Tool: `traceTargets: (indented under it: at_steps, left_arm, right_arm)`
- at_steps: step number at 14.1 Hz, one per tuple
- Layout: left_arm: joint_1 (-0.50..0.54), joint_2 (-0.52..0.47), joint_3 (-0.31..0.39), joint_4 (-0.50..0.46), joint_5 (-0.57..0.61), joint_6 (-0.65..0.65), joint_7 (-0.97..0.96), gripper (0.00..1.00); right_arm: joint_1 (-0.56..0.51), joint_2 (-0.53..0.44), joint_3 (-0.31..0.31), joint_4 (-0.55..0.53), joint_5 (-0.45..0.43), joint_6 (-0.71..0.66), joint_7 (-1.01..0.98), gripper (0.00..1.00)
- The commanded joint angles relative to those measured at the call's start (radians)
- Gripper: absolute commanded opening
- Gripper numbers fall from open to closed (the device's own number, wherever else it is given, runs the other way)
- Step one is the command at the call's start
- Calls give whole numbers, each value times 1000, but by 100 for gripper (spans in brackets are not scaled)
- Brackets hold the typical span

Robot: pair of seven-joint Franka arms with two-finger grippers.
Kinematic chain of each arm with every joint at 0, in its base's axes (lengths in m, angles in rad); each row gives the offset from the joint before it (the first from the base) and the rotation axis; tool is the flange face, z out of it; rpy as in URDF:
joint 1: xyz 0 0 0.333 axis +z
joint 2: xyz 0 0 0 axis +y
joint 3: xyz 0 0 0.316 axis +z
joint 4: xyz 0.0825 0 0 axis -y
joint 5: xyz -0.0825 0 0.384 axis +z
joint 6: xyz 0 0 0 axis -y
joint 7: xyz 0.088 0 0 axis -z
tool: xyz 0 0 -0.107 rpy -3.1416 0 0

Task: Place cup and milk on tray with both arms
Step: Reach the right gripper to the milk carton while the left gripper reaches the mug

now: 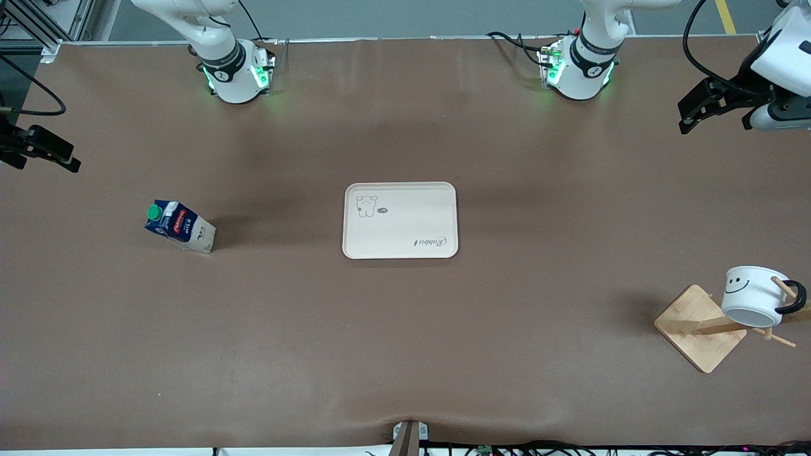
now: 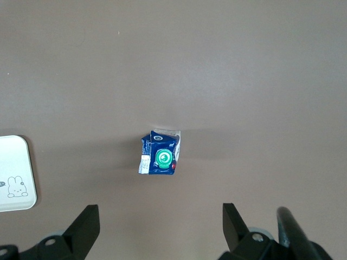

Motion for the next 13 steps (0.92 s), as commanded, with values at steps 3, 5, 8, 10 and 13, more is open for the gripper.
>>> traceTargets:
  at_steps: [3, 5, 8, 10, 13]
  left_arm:
    - [12, 11, 3, 40, 7, -25, 2, 100]
    - [51, 46, 3, 90, 11, -25, 6, 100]
    - [98, 78, 0, 101, 57, -22, 0, 100]
    - [162, 91, -2, 60, 59, 67, 8, 100]
    - [255, 84, -5, -98, 50, 285, 43, 100]
  right_arm:
    - [-8, 16, 4, 23, -5, -4, 12, 100]
    - [-10, 23, 4, 29, -5, -4, 10, 100]
    - [-8, 48, 4, 42, -3, -5, 6, 100]
    - [-8, 71, 4, 42, -3, -11, 7, 100]
    - [-22, 94, 4, 45, -3, -2, 7, 100]
